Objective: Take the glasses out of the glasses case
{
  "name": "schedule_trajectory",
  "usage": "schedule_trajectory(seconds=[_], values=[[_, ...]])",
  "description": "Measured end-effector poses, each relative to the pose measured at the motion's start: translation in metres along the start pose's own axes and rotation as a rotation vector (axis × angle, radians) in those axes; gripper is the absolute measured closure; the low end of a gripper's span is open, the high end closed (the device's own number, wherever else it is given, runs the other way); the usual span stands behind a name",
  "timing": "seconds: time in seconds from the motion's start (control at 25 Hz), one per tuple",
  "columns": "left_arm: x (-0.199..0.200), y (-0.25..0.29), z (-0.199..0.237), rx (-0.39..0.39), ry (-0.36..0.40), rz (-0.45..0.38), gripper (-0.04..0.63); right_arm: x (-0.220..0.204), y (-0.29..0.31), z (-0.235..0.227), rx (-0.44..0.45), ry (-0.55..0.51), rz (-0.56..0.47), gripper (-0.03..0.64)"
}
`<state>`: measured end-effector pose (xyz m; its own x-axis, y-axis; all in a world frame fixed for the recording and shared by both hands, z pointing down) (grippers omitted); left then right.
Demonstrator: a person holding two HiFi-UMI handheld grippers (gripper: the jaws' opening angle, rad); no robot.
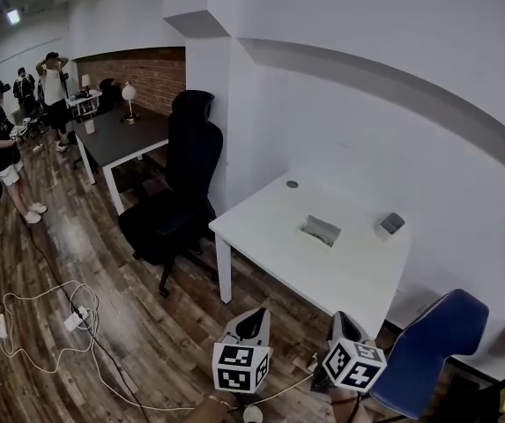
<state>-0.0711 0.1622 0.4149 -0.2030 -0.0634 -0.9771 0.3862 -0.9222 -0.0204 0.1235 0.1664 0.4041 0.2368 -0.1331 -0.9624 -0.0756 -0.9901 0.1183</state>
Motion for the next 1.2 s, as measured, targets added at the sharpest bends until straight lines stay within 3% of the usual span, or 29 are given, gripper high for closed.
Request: schedule_trajectory(seconds=[0.36,0.76,1.04,1.2], values=[[0.005,0.079,0.006,0.016,0.023,-0.009,0.588,0.024,0.076,-0.026,0.033,0.047,-0.028,0.584],[-0.004,0.118,0.008,0.035,0.045,0.034,0.588,0.019,0.117,-0.042,0.053,0.09,0.01,0.584],[-0.012,0.157,0.016,-0.008,0.079,0.052,0.588,0.005,0.147,-0.057,0.012,0.136,0.02,0.584],[-0.014,0.198,0.027,-0.035,0.065,0.033,0.588,0.004,0.178,-0.065,-0.009,0.11,0.023,0.584]])
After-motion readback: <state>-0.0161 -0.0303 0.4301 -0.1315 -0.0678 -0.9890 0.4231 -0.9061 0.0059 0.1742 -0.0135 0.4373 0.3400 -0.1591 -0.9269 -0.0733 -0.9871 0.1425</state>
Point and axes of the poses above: the fingertips, and each gripper's own axes: y forward along the fingers, z to its left, x out of its top, the point moved 4 cm from there along -y, backward along the fingers, and after that the axes turned 13 degrees about -z, right-handed, at the moved point
